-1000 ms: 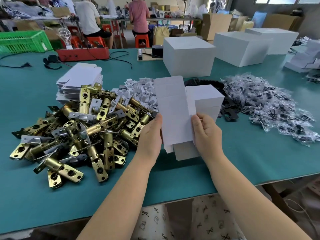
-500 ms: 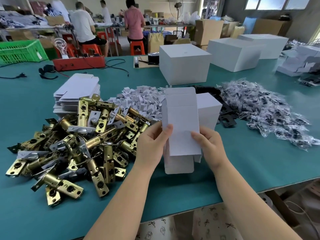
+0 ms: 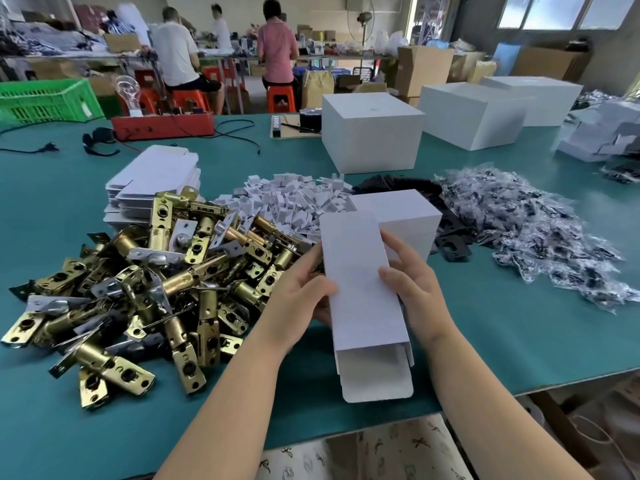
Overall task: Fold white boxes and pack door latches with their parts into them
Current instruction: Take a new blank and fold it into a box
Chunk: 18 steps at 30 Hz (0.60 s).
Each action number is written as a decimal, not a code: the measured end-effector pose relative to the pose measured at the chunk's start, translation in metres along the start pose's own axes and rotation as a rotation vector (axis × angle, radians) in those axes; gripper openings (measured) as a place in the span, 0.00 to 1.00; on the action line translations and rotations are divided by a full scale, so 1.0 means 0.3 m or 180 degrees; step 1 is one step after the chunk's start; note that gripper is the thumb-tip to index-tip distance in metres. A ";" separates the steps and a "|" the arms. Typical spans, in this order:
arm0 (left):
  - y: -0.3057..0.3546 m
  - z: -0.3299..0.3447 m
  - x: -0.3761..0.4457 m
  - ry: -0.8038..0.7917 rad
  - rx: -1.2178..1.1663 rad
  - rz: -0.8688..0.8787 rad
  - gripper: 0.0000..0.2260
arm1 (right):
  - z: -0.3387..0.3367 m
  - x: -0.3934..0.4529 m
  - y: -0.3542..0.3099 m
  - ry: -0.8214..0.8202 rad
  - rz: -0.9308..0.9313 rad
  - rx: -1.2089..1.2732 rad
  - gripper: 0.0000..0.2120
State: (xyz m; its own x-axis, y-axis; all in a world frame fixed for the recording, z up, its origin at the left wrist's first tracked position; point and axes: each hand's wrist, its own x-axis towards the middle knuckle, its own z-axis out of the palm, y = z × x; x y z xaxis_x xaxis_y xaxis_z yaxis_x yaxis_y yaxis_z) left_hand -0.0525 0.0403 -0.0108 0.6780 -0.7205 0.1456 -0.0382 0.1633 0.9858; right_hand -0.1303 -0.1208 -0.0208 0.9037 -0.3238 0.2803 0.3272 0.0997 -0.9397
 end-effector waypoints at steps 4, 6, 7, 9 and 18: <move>-0.008 0.023 0.001 0.0101 -0.0071 -0.0099 0.17 | -0.014 0.004 -0.001 0.0065 0.0081 0.0120 0.20; -0.009 0.032 0.000 0.0304 -0.0041 -0.0164 0.12 | -0.009 0.002 -0.001 0.0077 0.0179 0.0080 0.19; -0.009 0.033 0.001 0.0377 -0.0040 -0.0171 0.11 | -0.005 0.000 -0.001 0.0073 0.0217 0.0058 0.19; -0.015 0.029 0.008 0.0500 -0.0003 -0.0161 0.11 | -0.001 0.000 0.004 0.0068 0.0252 0.0085 0.16; -0.020 0.024 0.012 0.0422 -0.0132 -0.0322 0.15 | -0.007 0.019 0.021 0.0468 0.0092 -0.0094 0.10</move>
State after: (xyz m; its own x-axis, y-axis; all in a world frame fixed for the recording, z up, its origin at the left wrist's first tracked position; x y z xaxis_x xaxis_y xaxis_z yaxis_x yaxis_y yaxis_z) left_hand -0.0551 0.0320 -0.0156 0.7679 -0.6398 0.0310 0.0635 0.1241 0.9902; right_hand -0.1236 -0.1239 -0.0254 0.8617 -0.4556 0.2234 0.2914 0.0838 -0.9529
